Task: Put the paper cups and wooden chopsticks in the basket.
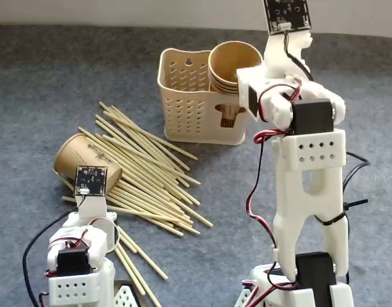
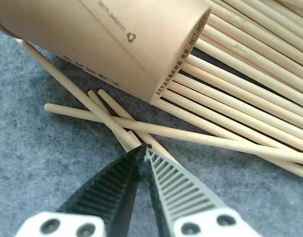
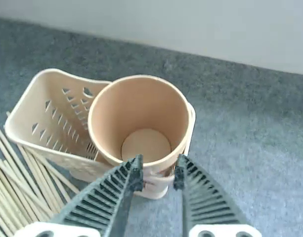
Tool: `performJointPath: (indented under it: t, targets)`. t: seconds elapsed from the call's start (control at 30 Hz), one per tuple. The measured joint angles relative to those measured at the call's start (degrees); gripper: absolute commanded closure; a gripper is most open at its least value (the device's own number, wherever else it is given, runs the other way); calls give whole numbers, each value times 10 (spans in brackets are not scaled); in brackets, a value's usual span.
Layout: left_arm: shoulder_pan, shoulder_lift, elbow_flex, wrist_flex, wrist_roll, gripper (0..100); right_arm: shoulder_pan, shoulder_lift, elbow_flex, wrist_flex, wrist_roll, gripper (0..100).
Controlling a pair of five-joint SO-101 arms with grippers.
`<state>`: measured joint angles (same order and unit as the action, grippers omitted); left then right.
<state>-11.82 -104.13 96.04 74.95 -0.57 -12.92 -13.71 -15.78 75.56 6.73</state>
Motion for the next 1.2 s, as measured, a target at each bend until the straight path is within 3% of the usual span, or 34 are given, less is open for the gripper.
performJointPath:
  t: [0.27, 0.43, 0.87, 1.2]
  targets:
    - [0, 0, 0, 0, 0, 994, 0, -16, 4, 110, 0, 992]
    - [0, 0, 0, 0, 0, 994, -1, -83, 90, 121, 0, 992]
    - [0, 0, 0, 0, 0, 994, -2, -374, 498, -55, -3, 992]
    - [0, 0, 0, 0, 0, 994, -2, -552, 653, -69, -3, 992]
